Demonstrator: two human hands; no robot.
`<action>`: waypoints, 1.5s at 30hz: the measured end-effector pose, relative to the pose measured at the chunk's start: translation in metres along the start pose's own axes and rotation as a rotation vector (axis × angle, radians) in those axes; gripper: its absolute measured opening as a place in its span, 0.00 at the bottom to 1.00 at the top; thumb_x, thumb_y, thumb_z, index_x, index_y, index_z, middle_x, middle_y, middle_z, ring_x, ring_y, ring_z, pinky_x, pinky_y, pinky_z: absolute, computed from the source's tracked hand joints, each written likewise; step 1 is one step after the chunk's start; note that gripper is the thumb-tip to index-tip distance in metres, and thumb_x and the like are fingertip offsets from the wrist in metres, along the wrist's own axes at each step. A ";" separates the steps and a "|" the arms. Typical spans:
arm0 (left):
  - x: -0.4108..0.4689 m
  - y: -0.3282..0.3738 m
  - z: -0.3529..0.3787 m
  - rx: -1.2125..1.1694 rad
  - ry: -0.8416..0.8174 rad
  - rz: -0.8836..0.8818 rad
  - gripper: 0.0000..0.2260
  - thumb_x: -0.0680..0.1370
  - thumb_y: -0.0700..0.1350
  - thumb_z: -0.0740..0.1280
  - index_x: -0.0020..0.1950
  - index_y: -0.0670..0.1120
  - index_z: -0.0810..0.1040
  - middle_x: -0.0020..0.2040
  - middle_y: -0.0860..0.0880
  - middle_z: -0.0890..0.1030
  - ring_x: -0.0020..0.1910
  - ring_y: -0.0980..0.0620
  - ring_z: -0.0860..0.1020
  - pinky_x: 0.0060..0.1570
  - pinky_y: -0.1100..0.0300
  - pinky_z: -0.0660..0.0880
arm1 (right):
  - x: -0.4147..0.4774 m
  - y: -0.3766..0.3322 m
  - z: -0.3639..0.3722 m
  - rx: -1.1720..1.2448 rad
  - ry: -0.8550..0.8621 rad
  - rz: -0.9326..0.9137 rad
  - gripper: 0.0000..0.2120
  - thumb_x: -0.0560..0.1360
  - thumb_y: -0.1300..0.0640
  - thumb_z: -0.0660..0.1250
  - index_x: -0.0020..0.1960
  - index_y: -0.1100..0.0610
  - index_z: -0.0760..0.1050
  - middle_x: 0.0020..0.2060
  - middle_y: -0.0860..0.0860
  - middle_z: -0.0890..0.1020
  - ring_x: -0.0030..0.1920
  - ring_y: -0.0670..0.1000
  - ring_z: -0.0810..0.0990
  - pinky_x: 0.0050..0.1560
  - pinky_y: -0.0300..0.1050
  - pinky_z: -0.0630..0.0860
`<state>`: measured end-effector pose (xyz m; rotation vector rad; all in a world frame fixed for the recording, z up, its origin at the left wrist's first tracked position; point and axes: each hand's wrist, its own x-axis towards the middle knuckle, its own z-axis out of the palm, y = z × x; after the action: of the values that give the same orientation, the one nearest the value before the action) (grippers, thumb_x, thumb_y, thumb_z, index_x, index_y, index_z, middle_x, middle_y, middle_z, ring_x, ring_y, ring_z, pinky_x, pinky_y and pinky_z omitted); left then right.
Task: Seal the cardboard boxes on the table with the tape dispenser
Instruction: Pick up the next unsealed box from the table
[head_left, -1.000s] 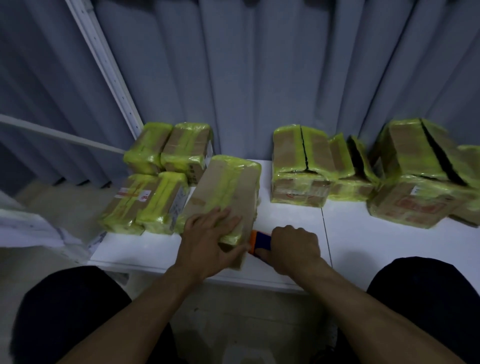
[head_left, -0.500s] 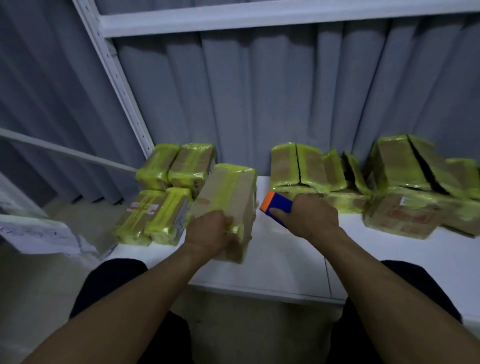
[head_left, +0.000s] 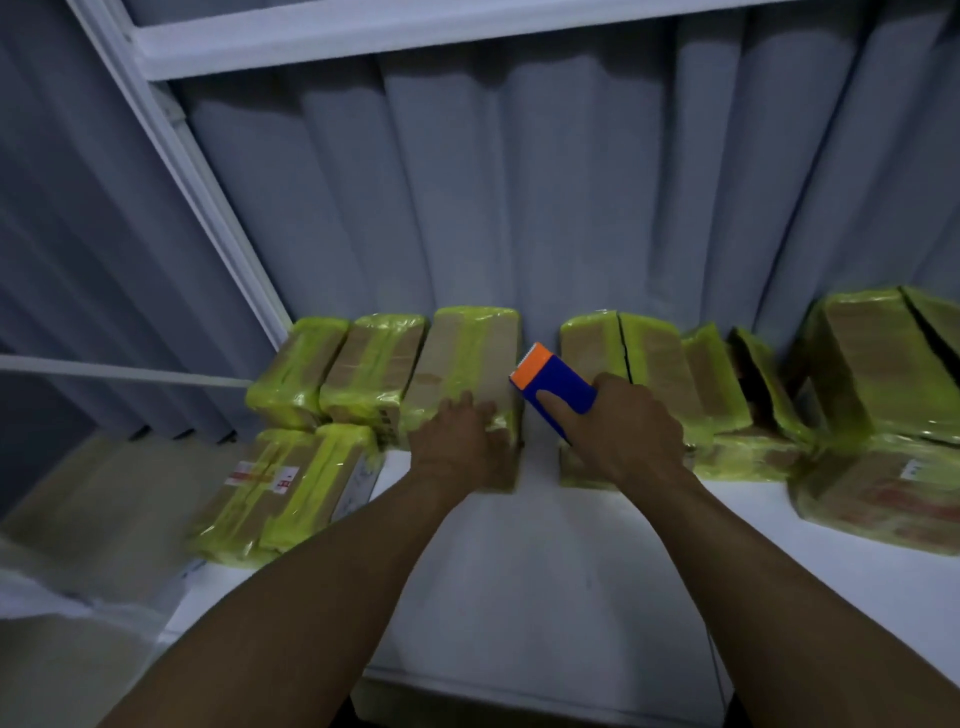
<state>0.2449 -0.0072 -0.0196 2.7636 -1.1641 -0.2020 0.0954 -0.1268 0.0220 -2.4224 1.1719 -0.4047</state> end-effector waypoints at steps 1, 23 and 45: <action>0.009 -0.001 0.000 -0.007 0.012 -0.021 0.19 0.80 0.55 0.60 0.69 0.54 0.72 0.66 0.47 0.69 0.67 0.43 0.68 0.59 0.43 0.74 | 0.005 0.001 0.002 0.011 0.000 0.002 0.28 0.73 0.25 0.62 0.50 0.51 0.74 0.44 0.50 0.81 0.44 0.57 0.82 0.46 0.51 0.80; 0.028 0.094 0.028 -0.316 -0.143 0.340 0.21 0.80 0.49 0.68 0.72 0.53 0.71 0.72 0.46 0.72 0.68 0.45 0.73 0.66 0.54 0.69 | -0.006 0.100 -0.072 0.295 0.091 0.194 0.27 0.74 0.31 0.68 0.38 0.56 0.76 0.33 0.50 0.80 0.34 0.50 0.79 0.32 0.44 0.69; -0.119 0.048 0.019 -0.324 -0.029 0.409 0.32 0.71 0.68 0.64 0.72 0.55 0.73 0.71 0.55 0.75 0.70 0.53 0.72 0.67 0.57 0.71 | -0.079 0.071 -0.074 0.535 -0.101 0.168 0.26 0.74 0.36 0.73 0.34 0.57 0.74 0.31 0.52 0.79 0.31 0.49 0.78 0.31 0.42 0.70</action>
<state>0.1252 0.0434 -0.0210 2.2011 -1.5185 -0.3491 -0.0312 -0.1212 0.0456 -1.8505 1.0504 -0.4673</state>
